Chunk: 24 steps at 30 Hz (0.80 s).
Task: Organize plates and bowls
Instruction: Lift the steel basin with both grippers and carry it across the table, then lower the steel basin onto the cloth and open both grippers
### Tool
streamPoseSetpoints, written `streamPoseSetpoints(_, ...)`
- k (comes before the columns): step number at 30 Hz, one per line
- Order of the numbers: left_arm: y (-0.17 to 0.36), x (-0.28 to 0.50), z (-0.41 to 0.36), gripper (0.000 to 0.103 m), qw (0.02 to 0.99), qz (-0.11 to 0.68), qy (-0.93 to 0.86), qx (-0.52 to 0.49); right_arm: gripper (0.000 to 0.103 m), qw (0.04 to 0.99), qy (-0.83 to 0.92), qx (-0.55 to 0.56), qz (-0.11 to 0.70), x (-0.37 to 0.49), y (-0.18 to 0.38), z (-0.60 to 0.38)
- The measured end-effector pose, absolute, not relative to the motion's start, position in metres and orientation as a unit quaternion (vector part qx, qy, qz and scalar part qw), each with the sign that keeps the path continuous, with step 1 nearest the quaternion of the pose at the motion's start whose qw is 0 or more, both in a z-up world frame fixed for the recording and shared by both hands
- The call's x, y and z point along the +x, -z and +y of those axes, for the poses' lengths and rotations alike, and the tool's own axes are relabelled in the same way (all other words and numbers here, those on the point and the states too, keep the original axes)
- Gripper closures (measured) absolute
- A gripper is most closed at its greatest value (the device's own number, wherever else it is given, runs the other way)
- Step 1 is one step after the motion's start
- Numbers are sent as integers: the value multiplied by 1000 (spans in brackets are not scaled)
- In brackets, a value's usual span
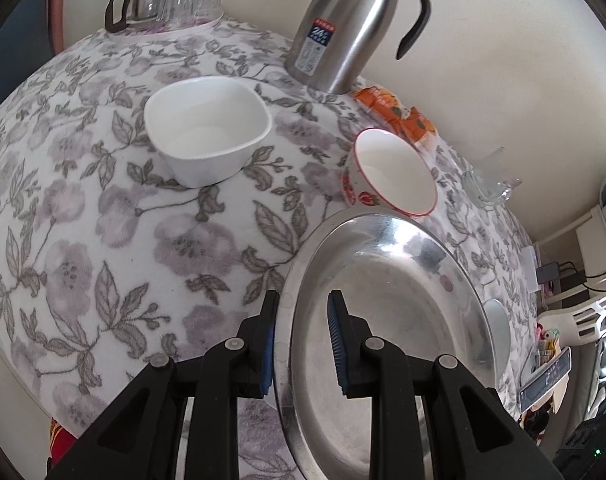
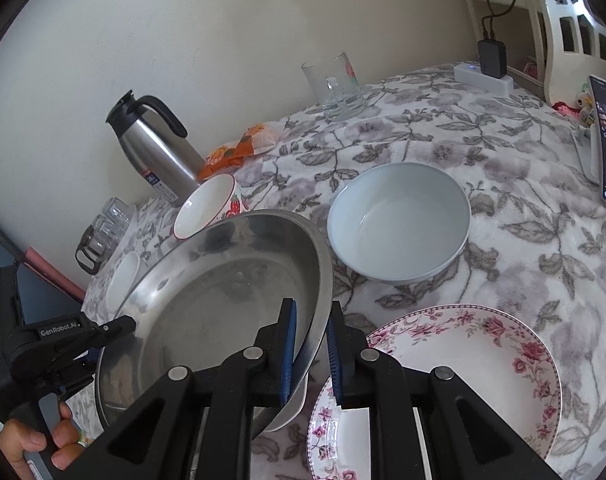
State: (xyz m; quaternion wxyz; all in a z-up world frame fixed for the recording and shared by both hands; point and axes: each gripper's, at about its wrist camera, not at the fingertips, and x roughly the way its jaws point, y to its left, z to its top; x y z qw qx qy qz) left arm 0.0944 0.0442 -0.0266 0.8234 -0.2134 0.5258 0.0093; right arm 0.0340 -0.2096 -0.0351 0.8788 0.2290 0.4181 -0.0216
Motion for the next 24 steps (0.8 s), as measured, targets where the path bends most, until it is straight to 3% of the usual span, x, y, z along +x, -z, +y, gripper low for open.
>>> streamPoseSetpoints(24,49,105,44,73,821,531,-21,-210,86,871,38,167,460,47,58,-194)
